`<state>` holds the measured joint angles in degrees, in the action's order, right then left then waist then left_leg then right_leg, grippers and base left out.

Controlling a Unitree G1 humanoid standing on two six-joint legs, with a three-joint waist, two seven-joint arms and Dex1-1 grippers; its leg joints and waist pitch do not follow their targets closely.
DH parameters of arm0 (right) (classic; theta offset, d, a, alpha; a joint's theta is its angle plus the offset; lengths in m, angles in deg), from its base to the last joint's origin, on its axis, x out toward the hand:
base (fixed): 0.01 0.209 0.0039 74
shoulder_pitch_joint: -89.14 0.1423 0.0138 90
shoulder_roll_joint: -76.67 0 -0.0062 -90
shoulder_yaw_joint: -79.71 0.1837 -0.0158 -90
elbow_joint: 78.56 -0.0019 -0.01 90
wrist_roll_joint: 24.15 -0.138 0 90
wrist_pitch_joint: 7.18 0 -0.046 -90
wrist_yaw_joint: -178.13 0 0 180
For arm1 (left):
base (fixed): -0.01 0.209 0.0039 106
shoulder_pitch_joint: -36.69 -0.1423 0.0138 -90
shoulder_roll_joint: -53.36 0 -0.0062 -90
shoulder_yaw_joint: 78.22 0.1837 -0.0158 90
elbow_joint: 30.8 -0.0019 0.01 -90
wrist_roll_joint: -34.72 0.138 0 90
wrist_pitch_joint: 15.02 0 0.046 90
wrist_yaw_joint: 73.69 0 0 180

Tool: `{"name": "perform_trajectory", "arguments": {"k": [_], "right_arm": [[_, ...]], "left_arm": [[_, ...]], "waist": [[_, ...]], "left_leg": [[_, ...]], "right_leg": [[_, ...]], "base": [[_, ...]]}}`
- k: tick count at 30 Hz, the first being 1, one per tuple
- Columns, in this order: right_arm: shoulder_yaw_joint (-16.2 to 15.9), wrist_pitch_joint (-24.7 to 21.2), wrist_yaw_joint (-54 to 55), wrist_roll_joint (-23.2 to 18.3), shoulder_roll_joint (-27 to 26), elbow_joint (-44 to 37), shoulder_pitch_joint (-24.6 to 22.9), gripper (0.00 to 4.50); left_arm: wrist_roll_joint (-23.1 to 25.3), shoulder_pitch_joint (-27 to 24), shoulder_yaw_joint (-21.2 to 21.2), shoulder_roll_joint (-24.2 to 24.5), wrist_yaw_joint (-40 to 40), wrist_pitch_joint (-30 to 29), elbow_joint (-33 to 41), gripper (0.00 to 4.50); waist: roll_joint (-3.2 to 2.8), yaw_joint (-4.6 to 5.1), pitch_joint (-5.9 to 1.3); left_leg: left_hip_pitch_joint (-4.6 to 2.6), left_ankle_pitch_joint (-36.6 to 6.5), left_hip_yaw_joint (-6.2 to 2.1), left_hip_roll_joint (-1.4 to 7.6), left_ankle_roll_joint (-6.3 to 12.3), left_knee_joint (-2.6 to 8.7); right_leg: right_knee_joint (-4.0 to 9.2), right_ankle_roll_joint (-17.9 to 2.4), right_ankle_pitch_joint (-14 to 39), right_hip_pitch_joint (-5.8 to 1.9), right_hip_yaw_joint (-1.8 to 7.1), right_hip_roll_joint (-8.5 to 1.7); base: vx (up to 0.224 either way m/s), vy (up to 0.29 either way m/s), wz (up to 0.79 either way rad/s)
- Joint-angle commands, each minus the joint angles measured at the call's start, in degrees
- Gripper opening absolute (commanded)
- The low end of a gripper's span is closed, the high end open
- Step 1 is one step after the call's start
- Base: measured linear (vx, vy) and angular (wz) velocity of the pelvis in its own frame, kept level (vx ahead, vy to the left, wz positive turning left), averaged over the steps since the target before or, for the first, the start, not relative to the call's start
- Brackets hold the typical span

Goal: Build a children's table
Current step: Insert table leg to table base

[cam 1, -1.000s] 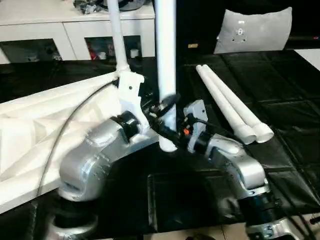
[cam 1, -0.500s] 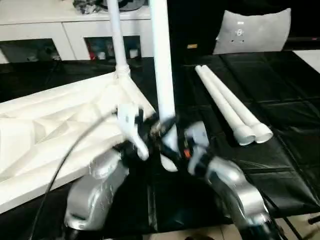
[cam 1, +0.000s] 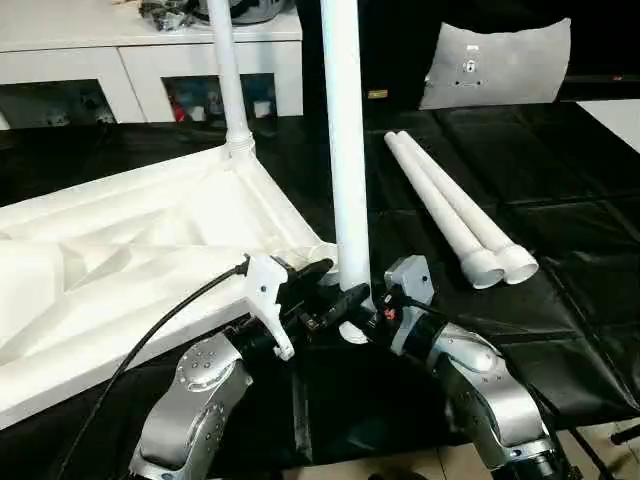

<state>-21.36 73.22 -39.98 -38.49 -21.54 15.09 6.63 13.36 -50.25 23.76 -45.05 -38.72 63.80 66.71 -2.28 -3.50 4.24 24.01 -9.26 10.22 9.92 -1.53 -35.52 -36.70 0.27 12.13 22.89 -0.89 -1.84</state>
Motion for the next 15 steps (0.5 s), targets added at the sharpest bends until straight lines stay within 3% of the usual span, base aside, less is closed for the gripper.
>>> {"name": "perform_trajectory", "arguments": {"k": [1,3,5,6,7,8,10,13,15], "right_arm": [[1.49,-1.38,-4.62,-5.10,0.50,-1.42,0.36,1.93],[1.87,-5.55,-9.57,-9.90,2.15,-3.52,0.50,1.93],[1.87,-7.23,-11.63,-11.44,3.05,-4.12,0.70,1.93],[1.86,-8.95,-13.80,-12.88,4.11,-4.55,0.91,1.93],[1.76,-10.49,-16.68,-14.17,5.55,-4.49,1.29,1.93],[1.59,-11.90,-19.56,-15.43,6.87,-4.36,1.65,1.93],[1.22,-14.64,-23.93,-17.66,8.89,-4.13,2.34,1.93],[0.58,-19.62,-29.80,-21.52,12.07,-4.24,3.51,1.93],[0.68,-21.28,-31.34,-22.89,12.99,-4.25,4.08,1.93]], "left_arm": [[-3.75,1.17,-1.55,0.05,2.15,-2.05,0.35,3.86],[-6.79,2.00,-2.20,0.31,3.81,-4.88,1.25,4.26],[-8.05,2.48,-2.48,0.41,4.51,-6.02,1.48,4.28],[-9.91,2.93,-2.77,0.52,5.30,-7.83,1.93,4.32],[-12.26,3.46,-2.73,0.99,6.73,-10.38,2.63,4.41],[-14.48,3.84,-2.48,1.60,8.10,-13.10,3.31,4.47],[-17.71,4.26,-1.93,2.76,10.62,-16.46,4.23,4.50],[-22.92,4.94,-2.35,4.37,13.38,-21.40,5.27,4.50],[-24.52,5.34,-2.82,4.85,14.18,-22.92,5.58,4.23]], "waist": [[0.13,-0.08,-3.56],[0.31,-0.14,-3.53],[-0.13,-0.25,-3.55],[0.08,-0.21,-3.55],[-0.17,-0.31,-3.63],[-0.04,-0.31,-3.62],[-0.13,-0.42,-3.59],[0.25,-0.49,-3.59],[0.17,-0.67,-3.63]], "left_leg": [[-2.08,-19.50,-1.90,3.17,-1.27,5.05],[-2.12,-18.66,-1.75,3.06,-0.54,4.87],[-2.08,-18.04,-1.80,3.08,-0.23,4.84],[-2.03,-17.85,-1.80,3.20,-0.21,4.90],[-2.08,-17.70,-1.77,3.02,-0.28,4.75],[-2.16,-17.65,-1.74,3.00,-0.21,4.66],[-2.04,-17.23,-1.74,3.05,-0.14,4.66],[-2.08,-16.51,-1.62,2.76,0.23,4.37],[-2.07,-15.85,-1.66,2.88,0.24,4.39]], "right_leg": [[5.73,-8.44,17.59,-1.32,2.60,-5.47],[5.70,-9.32,16.36,-1.56,2.53,-5.29],[5.57,-9.74,15.85,-1.51,2.49,-5.26],[5.60,-9.83,15.53,-1.56,2.41,-5.19],[5.38,-10.26,15.56,-1.65,2.36,-5.21],[5.45,-10.61,15.90,-1.63,2.34,-5.22],[5.57,-10.86,16.15,-1.69,2.36,-5.27],[5.49,-11.28,16.93,-1.91,2.28,-5.16],[5.59,-11.09,17.83,-1.86,2.27,-5.22]], "base": [[0.000,0.000,0.00],[0.000,0.000,0.00],[0.000,0.000,0.00],[0.000,0.000,0.00],[0.000,0.000,0.00],[0.000,0.000,0.00],[0.000,0.000,0.00],[0.000,0.000,0.00],[0.000,0.000,0.00]]}}
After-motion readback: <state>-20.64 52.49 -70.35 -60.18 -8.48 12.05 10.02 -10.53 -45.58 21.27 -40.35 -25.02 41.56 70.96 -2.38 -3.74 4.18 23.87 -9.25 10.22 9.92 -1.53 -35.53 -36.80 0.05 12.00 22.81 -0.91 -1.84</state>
